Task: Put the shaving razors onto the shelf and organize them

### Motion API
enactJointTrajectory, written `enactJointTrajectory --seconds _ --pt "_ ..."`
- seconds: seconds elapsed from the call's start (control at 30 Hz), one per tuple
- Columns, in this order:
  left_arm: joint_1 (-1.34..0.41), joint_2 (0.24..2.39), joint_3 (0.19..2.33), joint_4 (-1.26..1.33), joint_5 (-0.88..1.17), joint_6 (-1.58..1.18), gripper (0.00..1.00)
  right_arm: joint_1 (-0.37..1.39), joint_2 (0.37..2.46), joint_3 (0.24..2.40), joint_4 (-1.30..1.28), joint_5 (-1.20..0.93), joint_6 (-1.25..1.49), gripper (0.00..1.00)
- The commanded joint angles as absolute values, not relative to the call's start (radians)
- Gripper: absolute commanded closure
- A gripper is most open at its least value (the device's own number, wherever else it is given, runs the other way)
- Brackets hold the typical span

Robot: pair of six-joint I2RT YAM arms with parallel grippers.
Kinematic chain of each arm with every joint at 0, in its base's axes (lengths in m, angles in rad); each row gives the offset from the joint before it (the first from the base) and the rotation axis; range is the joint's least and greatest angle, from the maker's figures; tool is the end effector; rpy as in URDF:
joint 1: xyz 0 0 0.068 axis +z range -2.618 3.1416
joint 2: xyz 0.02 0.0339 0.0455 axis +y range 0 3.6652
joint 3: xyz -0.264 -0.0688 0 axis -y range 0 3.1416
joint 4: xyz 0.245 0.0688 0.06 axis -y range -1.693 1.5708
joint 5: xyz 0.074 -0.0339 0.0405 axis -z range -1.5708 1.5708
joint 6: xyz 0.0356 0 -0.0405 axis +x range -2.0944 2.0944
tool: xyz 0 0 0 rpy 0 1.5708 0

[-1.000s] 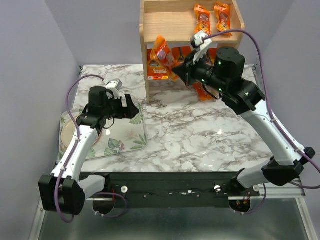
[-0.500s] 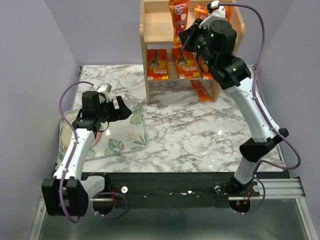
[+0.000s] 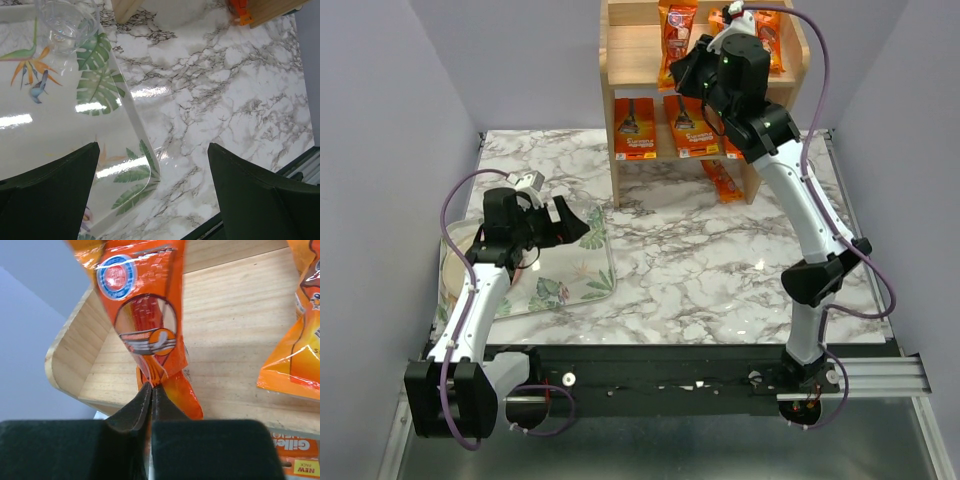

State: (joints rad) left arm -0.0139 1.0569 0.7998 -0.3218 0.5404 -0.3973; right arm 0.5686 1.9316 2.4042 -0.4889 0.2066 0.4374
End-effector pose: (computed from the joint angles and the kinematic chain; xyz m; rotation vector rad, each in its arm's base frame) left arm 0.2296 -0.0215 0.2819 -0.0930 2.1652 -0.8179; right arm 0.3518 0.2162 0.5237 0.0584 1.6203 0.6185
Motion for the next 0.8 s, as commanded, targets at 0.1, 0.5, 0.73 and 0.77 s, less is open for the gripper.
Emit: enactJointTrajectory --seconds 0.1,0.5,0.73,0.77 --pt "-0.009 1.051 0.787 -0.298 0.588 -0.413 0.01 0.571 2.008 2.467 -0.446 0.178 0.446 0.57" --pt "0.031 1.048 0.769 -0.272 0.598 -0.443 0.01 0.572 1.979 2.464 -0.396 0.181 0.382 0.54" --pt "0.035 1.046 0.755 -0.244 0.611 -0.463 0.01 0.574 1.974 2.427 -0.368 0.114 0.309 0.47" --pt "0.035 1.042 0.755 -0.248 0.611 -0.460 0.01 0.574 1.977 2.424 -0.364 0.101 0.287 0.45"
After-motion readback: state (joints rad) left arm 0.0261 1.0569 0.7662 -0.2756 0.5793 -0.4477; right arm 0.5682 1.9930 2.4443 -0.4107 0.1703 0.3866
